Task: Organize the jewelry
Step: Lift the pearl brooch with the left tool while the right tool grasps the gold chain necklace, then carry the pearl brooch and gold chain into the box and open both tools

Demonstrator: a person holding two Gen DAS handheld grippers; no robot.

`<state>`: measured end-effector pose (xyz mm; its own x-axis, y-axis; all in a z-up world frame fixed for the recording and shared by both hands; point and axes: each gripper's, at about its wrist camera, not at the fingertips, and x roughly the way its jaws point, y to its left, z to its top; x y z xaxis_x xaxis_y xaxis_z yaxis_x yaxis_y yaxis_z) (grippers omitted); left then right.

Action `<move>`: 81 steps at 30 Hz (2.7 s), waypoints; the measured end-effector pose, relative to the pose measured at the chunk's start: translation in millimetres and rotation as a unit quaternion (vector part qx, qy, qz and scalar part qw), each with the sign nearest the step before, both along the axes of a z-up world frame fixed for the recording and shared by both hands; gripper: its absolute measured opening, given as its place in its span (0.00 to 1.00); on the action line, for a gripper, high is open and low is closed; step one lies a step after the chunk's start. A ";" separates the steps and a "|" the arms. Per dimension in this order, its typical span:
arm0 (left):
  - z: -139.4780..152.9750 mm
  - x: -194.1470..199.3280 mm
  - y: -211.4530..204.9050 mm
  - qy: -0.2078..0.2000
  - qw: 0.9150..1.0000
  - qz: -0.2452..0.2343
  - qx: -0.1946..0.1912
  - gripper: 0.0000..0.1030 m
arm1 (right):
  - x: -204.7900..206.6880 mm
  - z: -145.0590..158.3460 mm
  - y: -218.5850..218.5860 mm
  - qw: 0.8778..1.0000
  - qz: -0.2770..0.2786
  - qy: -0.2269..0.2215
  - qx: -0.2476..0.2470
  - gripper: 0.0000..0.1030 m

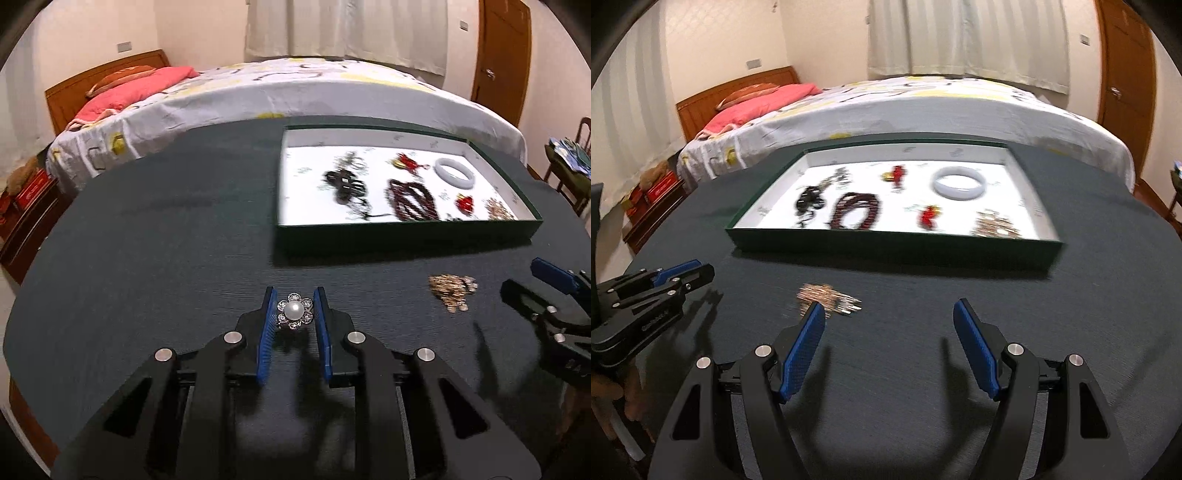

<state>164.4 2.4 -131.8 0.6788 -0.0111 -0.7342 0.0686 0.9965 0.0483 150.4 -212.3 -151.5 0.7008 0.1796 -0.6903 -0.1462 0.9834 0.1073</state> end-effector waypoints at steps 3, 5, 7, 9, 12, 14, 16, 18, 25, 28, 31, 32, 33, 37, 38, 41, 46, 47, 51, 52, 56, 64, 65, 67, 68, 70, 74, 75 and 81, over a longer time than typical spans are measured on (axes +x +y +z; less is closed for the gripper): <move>2.9 -0.8 12.8 -0.002 1.000 0.014 0.002 0.20 | 9.9 -2.9 16.3 1.000 0.009 0.009 -0.003 0.68; 3.7 -0.8 20.9 -0.001 1.000 0.023 0.000 0.20 | 15.9 -6.2 25.8 1.000 0.014 0.016 -0.008 0.68; 3.3 -0.9 27.8 0.001 0.999 0.032 0.000 0.20 | 21.4 -10.8 34.1 0.999 0.017 0.025 -0.016 0.68; 2.6 -0.8 32.1 0.004 0.999 0.038 -0.002 0.20 | 26.3 -14.7 38.7 0.999 0.018 0.040 -0.021 0.68; 1.8 -0.9 34.2 0.006 0.999 0.042 -0.004 0.20 | 30.7 -17.4 40.7 0.998 0.017 0.050 -0.028 0.68; 0.9 -1.2 33.6 0.007 0.999 0.041 -0.004 0.20 | 30.9 -18.2 43.3 0.998 0.019 0.051 -0.041 0.68; -0.3 -0.9 32.6 0.008 0.999 0.039 -0.004 0.20 | 30.1 -18.0 45.3 0.997 0.018 0.048 -0.056 0.55; -1.3 -0.8 32.1 0.010 0.999 0.039 -0.004 0.20 | 28.5 -16.8 44.3 0.997 0.023 0.045 -0.052 0.44; -0.9 -1.2 30.6 0.008 0.999 0.038 -0.002 0.20 | 24.6 -12.4 38.5 0.998 0.037 0.034 -0.025 0.13; 2.2 -1.1 29.0 0.004 0.999 0.037 -0.004 0.20 | 19.8 -6.7 30.4 0.999 0.031 0.024 -0.011 0.12; 6.6 -2.7 25.8 -0.002 0.999 0.034 -0.005 0.20 | 14.5 1.8 21.9 1.000 0.026 0.014 -0.001 0.12; 7.8 -3.1 25.2 -0.003 0.999 0.033 -0.006 0.20 | 13.0 5.1 19.3 1.000 0.024 0.011 0.002 0.12; 9.5 -3.8 24.2 -0.005 0.999 0.032 -0.007 0.20 | 11.6 8.1 17.2 1.000 0.022 0.007 0.004 0.12; 16.2 -5.4 20.3 -0.011 0.999 0.028 -0.014 0.20 | 3.1 25.1 7.2 1.000 0.016 -0.013 0.008 0.12; 18.7 -6.0 18.6 -0.013 0.999 0.026 -0.017 0.20 | 0.9 29.5 5.3 1.000 0.014 -0.018 0.008 0.12; 27.2 -6.6 12.8 -0.022 0.999 0.020 -0.023 0.20 | -2.7 42.1 -1.3 0.999 0.009 -0.033 0.010 0.12; 46.3 -6.2 -1.3 -0.044 0.999 0.002 -0.029 0.20 | -7.4 68.1 -13.4 0.998 -0.001 -0.065 0.012 0.12; 52.2 -4.7 -5.5 -0.050 0.998 -0.004 -0.032 0.20 | -7.3 71.8 -14.7 0.997 -0.001 -0.070 0.012 0.12; 68.6 2.7 -17.0 -0.066 0.997 -0.018 -0.044 0.20 | -5.1 92.5 -20.3 0.995 -0.004 -0.097 0.008 0.12; 71.5 4.7 -18.6 -0.069 0.996 -0.020 -0.045 0.20 | -3.9 98.2 -22.4 0.994 -0.005 -0.105 0.006 0.12; 88.2 18.2 -30.6 -0.086 0.994 -0.033 -0.055 0.20 | 7.6 116.2 -30.8 0.992 -0.009 -0.128 0.004 0.12; 117.2 53.9 -54.1 -0.129 0.989 -0.049 -0.051 0.20 | 38.9 143.5 -47.6 0.986 -0.020 -0.165 -0.003 0.12; 119.8 60.4 -57.2 -0.132 0.989 -0.049 -0.052 0.20 | 45.3 146.1 -48.9 0.985 -0.021 -0.170 -0.007 0.12; 122.7 70.7 -62.0 -0.135 0.988 -0.050 -0.053 0.20 | 54.9 148.6 -51.2 0.984 -0.022 -0.175 -0.012 0.12; 124.0 78.4 -65.8 -0.138 0.988 -0.051 -0.052 0.20 | 57.6 148.7 -52.2 0.984 -0.023 -0.176 -0.014 0.12; 124.4 88.8 -71.0 -0.141 0.987 -0.051 -0.049 0.20 | 66.1 148.3 -55.8 0.984 -0.026 -0.176 -0.014 0.12; 119.3 107.4 -79.5 -0.140 0.988 -0.048 -0.048 0.20 | 83.3 139.7 -65.0 0.985 -0.034 -0.169 -0.012 0.12; 117.7 110.2 -80.2 -0.139 0.988 -0.048 -0.048 0.20 | 86.4 136.2 -66.4 0.985 -0.036 -0.166 -0.013 0.12; 91.1 131.2 -89.7 -0.116 0.991 -0.046 -0.046 0.20 | 103.1 105.6 -74.1 0.989 -0.044 -0.139 -0.016 0.12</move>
